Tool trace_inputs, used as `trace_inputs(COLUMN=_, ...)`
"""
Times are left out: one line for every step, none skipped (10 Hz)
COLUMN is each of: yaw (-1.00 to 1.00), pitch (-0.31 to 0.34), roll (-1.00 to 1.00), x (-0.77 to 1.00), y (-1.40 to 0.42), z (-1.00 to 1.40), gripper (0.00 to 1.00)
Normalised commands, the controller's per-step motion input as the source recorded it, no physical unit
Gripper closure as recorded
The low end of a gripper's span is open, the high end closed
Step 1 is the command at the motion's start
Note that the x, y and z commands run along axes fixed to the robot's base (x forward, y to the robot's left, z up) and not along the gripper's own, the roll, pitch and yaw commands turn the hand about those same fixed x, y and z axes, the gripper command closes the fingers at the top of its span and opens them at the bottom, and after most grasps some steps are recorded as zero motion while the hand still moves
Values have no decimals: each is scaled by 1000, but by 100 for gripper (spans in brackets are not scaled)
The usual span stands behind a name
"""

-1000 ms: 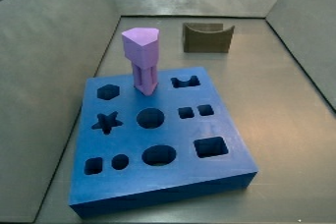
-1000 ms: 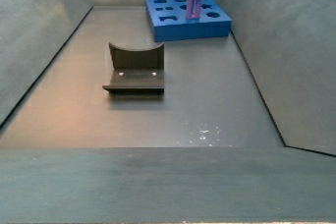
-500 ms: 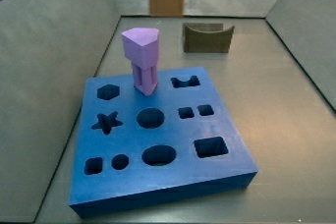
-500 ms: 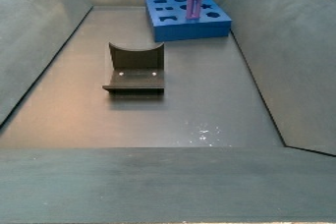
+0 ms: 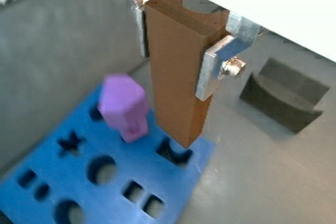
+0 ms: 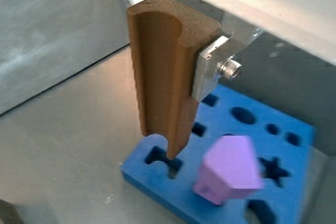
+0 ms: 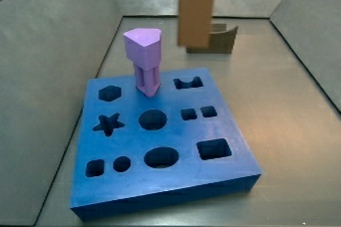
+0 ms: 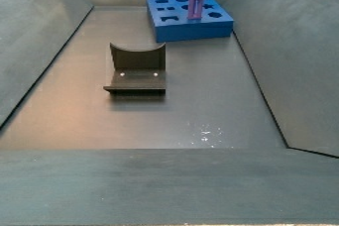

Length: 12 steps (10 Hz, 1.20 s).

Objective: Pick up the arch object. Move up. Rotate the arch object. Move to above the board. Insert the arch object.
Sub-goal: Insert the arch object.

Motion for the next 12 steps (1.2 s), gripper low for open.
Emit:
trace_inputs(yaw=751, pitch=-81, roll=-206, x=303, y=0, z=-657, gripper=100)
trace_inputs(yaw=926, pitch=-104, roll=-177, x=86, y=0, z=-626, gripper=100)
trace_inputs(yaw=1000, pitch=-97, roll=-7, x=0, y=0, z=-483, gripper=100)
trace_inputs(yaw=3, pitch=0, roll=0, x=0, y=37, z=0, gripper=100)
trace_inputs(yaw=126, pitch=-30, roll=156, x=-369, y=0, z=-346, gripper=100)
trace_inputs(yaw=0, pitch=0, roll=0, x=0, y=0, z=-26, gripper=100)
trace_inputs(yaw=0, pitch=-59, roll=61, x=-380, y=0, z=-283, gripper=100)
trace_inputs(yaw=0, pitch=-36, roll=90, x=0, y=-91, z=-537, gripper=100)
trace_inputs(yaw=0, pitch=0, roll=0, x=0, y=0, z=-20, gripper=100)
trace_inputs(yaw=0, pitch=0, roll=0, x=0, y=0, z=-40, gripper=100)
trace_inputs(yaw=-9, pitch=-36, roll=-7, x=211, y=-91, z=-491, gripper=100)
trace_inputs(yaw=-283, pitch=0, roll=31, x=429, y=0, z=-694, gripper=100)
